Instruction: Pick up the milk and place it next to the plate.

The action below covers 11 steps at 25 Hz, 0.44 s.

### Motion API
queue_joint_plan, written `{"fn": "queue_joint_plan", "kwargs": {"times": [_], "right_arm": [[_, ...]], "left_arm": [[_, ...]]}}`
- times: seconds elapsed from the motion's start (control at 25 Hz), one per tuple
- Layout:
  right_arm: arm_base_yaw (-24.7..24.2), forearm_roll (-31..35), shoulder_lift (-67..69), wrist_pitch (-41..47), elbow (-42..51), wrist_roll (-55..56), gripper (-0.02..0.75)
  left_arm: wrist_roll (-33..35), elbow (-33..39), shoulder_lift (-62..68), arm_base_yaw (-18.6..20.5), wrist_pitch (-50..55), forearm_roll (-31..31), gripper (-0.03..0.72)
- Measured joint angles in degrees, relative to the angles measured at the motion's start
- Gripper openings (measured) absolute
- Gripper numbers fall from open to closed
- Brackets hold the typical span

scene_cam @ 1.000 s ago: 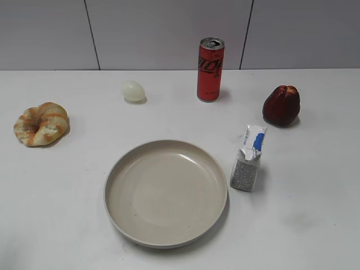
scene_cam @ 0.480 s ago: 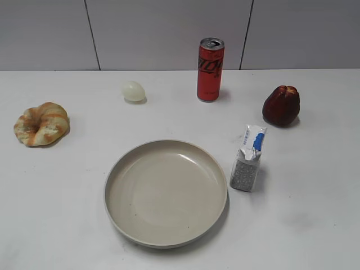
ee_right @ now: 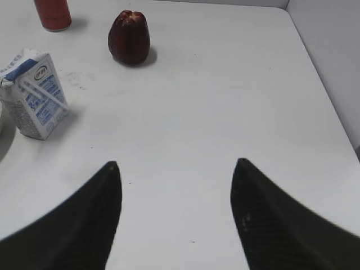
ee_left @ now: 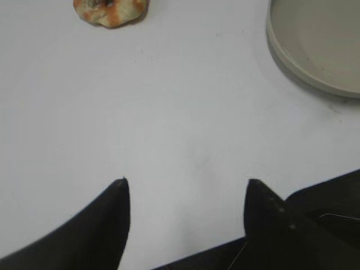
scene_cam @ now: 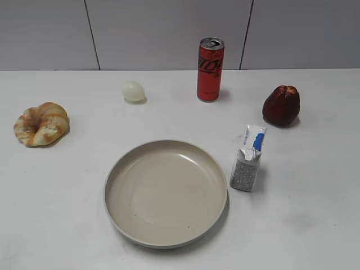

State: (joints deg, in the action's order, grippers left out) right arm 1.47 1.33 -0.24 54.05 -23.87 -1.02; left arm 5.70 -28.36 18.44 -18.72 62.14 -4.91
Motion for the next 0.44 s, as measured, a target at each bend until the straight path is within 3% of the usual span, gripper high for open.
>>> {"fn": "queue_joint_plan", "kwargs": {"times": [0.44], "right_arm": [[0.0, 0.0, 0.0, 0.0, 0.0, 0.0, 0.466]], "left_arm": [[0.0, 0.0, -15.7, 11.4, -0.1, -0.1, 0.391]]}}
